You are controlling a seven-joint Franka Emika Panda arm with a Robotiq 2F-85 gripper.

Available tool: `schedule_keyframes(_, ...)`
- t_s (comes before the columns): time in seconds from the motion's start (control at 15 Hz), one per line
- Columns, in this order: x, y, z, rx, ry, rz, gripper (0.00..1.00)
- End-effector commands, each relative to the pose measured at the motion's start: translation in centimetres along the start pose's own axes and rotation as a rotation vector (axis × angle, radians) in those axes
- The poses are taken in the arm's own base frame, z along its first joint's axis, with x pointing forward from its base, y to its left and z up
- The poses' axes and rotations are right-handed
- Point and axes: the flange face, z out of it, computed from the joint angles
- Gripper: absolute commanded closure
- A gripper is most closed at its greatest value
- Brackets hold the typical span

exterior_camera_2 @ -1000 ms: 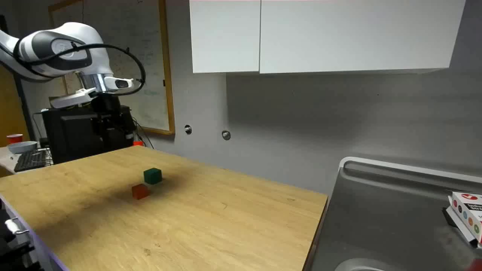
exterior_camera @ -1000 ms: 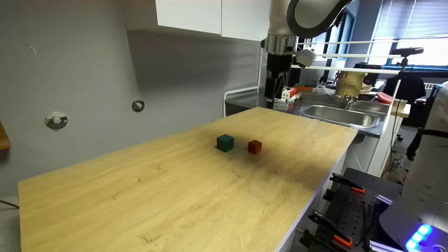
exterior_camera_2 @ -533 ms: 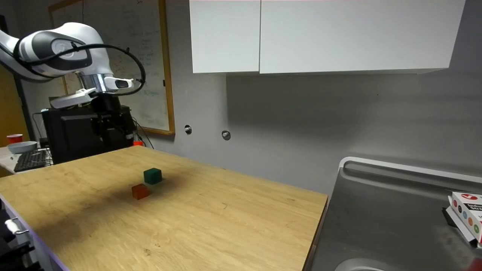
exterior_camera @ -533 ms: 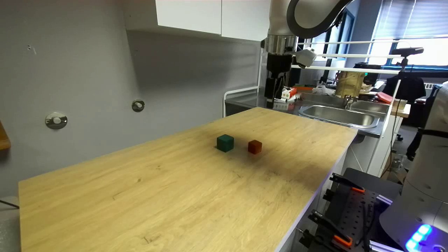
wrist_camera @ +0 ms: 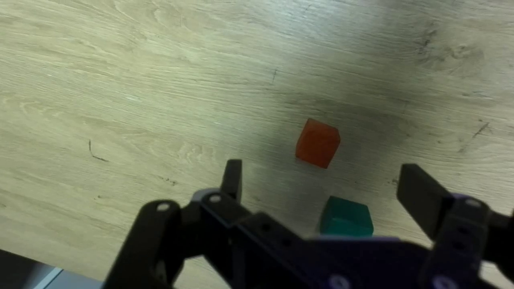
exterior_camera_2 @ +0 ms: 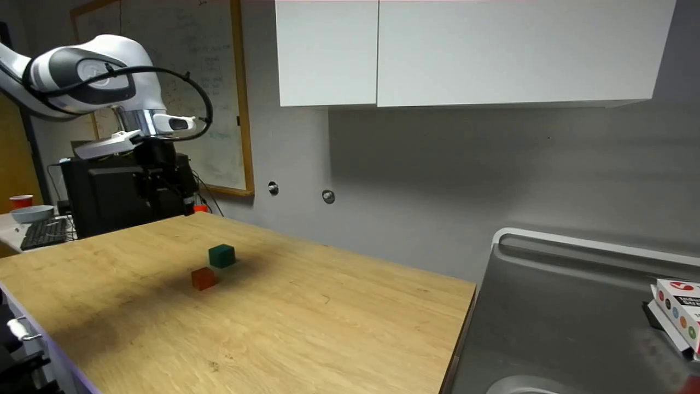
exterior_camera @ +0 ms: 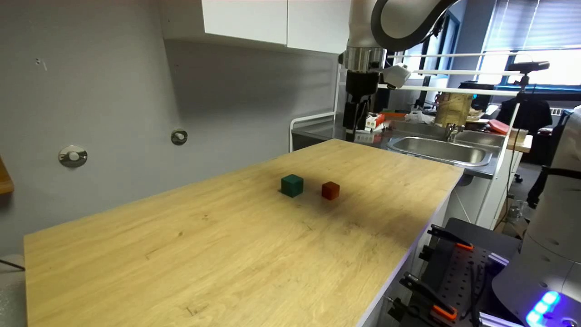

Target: Put the orange block on the green block

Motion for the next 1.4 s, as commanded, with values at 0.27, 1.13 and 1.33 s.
schedule_keyframes(0.27, 4.5, 2.1, 4.6, 0.079, -0.006, 0.069, 0.00)
schedule_keyframes(1.13, 9.7, 3.4, 18.2, 0.274, -0.145, 0.218, 0.00)
schedule_keyframes(1.33, 9.5, 3.0, 20.2, 0.304, -0.179, 0.243, 0.00)
